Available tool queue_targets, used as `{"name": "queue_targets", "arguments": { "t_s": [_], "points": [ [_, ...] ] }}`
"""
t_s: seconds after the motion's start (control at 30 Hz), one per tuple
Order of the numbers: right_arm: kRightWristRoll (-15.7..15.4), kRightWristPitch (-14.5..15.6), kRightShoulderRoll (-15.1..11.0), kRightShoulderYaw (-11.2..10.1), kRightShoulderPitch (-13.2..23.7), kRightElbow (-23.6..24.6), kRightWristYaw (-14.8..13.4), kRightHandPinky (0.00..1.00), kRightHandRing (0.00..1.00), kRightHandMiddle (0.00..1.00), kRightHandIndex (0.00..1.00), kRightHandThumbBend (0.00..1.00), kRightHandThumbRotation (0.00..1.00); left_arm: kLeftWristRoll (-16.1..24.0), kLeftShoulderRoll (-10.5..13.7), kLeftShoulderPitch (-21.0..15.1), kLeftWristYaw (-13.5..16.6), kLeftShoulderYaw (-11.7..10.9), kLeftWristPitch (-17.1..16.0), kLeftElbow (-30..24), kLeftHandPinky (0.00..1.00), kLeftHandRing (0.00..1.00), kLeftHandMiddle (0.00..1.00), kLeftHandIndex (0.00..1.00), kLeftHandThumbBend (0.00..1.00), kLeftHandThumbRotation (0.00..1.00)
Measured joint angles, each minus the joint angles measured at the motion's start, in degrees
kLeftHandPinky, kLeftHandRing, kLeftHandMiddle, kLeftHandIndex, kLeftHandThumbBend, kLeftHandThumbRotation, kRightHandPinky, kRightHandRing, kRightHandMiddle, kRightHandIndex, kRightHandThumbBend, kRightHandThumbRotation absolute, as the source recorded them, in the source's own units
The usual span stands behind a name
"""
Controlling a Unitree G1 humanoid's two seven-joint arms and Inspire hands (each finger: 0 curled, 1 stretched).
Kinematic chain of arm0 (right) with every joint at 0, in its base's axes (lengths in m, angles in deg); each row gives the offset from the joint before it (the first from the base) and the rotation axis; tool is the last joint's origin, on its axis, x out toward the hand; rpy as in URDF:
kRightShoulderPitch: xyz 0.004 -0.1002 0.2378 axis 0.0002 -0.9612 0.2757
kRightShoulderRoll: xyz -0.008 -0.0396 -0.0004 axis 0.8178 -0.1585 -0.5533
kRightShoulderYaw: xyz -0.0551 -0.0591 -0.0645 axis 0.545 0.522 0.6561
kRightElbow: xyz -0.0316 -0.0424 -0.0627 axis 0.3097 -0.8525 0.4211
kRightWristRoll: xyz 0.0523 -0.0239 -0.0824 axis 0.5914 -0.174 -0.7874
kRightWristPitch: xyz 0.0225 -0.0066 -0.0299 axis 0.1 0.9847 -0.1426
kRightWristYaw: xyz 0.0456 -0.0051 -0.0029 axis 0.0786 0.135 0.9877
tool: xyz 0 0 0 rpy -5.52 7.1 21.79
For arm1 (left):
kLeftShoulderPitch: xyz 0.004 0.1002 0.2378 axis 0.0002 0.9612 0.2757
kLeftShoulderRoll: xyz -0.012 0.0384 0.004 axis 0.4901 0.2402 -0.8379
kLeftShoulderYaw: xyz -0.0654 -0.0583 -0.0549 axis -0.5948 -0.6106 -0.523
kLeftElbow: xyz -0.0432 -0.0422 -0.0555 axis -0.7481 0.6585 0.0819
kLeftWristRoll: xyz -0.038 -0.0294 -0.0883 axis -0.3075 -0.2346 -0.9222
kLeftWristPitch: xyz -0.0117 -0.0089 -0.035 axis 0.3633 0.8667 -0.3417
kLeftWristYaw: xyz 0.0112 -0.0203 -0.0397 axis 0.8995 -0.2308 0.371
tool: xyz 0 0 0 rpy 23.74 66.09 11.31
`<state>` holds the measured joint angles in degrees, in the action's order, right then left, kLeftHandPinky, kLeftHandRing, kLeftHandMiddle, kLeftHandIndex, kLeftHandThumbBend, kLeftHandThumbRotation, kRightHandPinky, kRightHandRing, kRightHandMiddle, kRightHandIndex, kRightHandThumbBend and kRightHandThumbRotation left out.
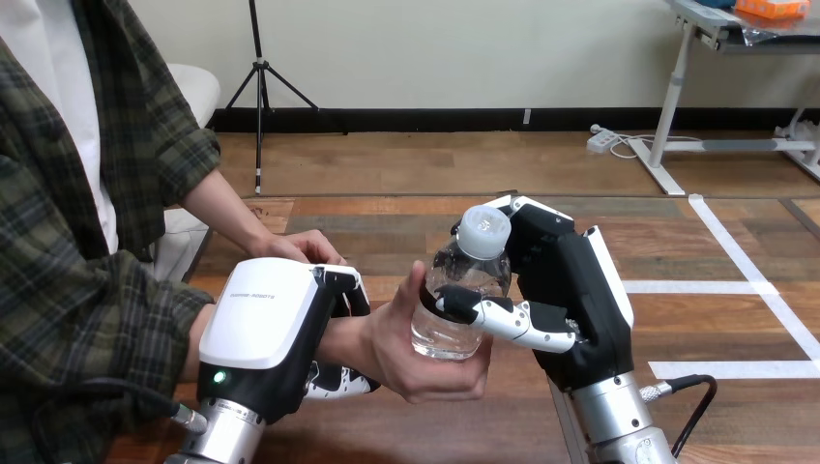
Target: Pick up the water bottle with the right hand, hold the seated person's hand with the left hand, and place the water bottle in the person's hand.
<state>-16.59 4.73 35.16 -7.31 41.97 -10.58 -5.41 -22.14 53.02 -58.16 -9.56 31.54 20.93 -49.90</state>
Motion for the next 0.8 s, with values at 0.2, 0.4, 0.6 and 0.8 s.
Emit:
{"name": "queue_targets", "arguments": {
  "t_s": [0.2,0.4,0.6,0.8],
  "points": [
    [-0.03,0.0,-0.01,0.0,0.0,0.0,0.0,0.38,0.39,0.45,0.49,0.57,0.0,0.0,0.0,0.0,0.03,0.0,-0.01,0.07,0.33,0.34,0.37,0.35,0.92,0.0],
    [-0.03,0.03,-0.03,0.0,0.01,0.0,0.02,0.38,0.39,0.45,0.49,0.57,0.0,0.0,0.0,0.0,0.06,0.0,-0.01,0.1,0.33,0.34,0.37,0.35,0.92,0.0],
    [-0.42,0.15,-0.03,-0.04,0.02,0.0,-0.39,0.41,0.41,0.45,0.52,0.58,0.0,0.0,0.0,0.0,0.09,0.0,-0.01,0.14,0.33,0.34,0.37,0.35,0.92,0.0],
    [-0.65,0.33,-0.22,-0.03,0.02,0.01,-0.49,0.53,0.57,0.61,0.65,0.61,0.0,0.0,-0.01,0.0,0.1,0.0,0.01,0.19,0.33,0.34,0.37,0.35,0.91,0.0]
  ]
}}
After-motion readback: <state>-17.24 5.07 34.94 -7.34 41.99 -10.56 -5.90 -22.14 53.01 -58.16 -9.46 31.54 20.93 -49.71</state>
